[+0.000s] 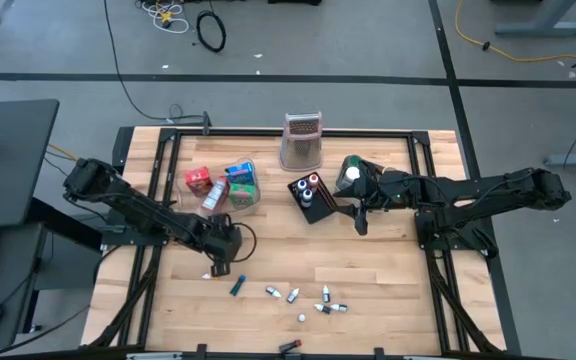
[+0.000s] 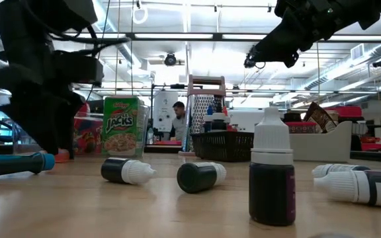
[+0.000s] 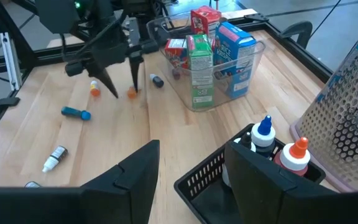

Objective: Pick & Place Kitchen Items
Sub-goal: Put the small orange food coloring bottle into the black bin

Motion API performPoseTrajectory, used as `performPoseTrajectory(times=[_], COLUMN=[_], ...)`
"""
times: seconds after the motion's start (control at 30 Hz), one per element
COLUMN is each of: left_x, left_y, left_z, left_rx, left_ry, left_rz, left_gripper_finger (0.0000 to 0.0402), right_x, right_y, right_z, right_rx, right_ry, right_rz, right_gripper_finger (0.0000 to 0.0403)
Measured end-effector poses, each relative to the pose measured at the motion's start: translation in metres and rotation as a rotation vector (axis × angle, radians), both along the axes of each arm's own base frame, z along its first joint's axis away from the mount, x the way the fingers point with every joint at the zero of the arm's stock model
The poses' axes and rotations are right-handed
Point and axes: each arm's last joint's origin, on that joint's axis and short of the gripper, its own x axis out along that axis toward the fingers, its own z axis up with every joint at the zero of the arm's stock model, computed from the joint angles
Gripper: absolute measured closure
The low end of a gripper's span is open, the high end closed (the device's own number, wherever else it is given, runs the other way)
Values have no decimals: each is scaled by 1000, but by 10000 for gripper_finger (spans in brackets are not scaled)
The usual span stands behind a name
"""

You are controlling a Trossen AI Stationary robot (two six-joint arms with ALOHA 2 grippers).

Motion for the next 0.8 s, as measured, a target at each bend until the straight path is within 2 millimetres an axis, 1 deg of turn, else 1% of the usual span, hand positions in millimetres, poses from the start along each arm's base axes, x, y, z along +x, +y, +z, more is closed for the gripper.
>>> performPoseTrajectory(times=[0.13, 0.2, 0.3, 0.43, 0.53, 0.67, 0.73, 0.8], left_x=[8, 8, 3, -10, -13, -7, -1, -1], left_y=[-2, -1, 3, 9, 9, 8, 5, 4], left_z=[13, 13, 6, -9, -11, -3, 4, 5], left_rx=[27, -6, -14, -7, -15, -32, -38, -24], left_ry=[-7, 12, 37, 105, 101, 77, 40, 51], left_rz=[-74, -84, -51, -18, 2, 53, 31, -6], left_gripper_finger=[189, 189, 189, 189, 189, 189, 189, 189], right_x=[0, 0, 0, 0, 0, 0, 0, 0], right_y=[0, 0, 0, 0, 0, 0, 0, 0], right_z=[0, 1, 1, 1, 1, 1, 1, 1], right_rx=[0, 0, 0, 0, 2, 2, 2, 3], right_ry=[-2, -6, -7, -7, -8, -9, -9, -9], right_rz=[0, 0, 0, 1, 4, 4, 6, 7], right_gripper_finger=[209, 209, 209, 209, 209, 209, 209, 209])
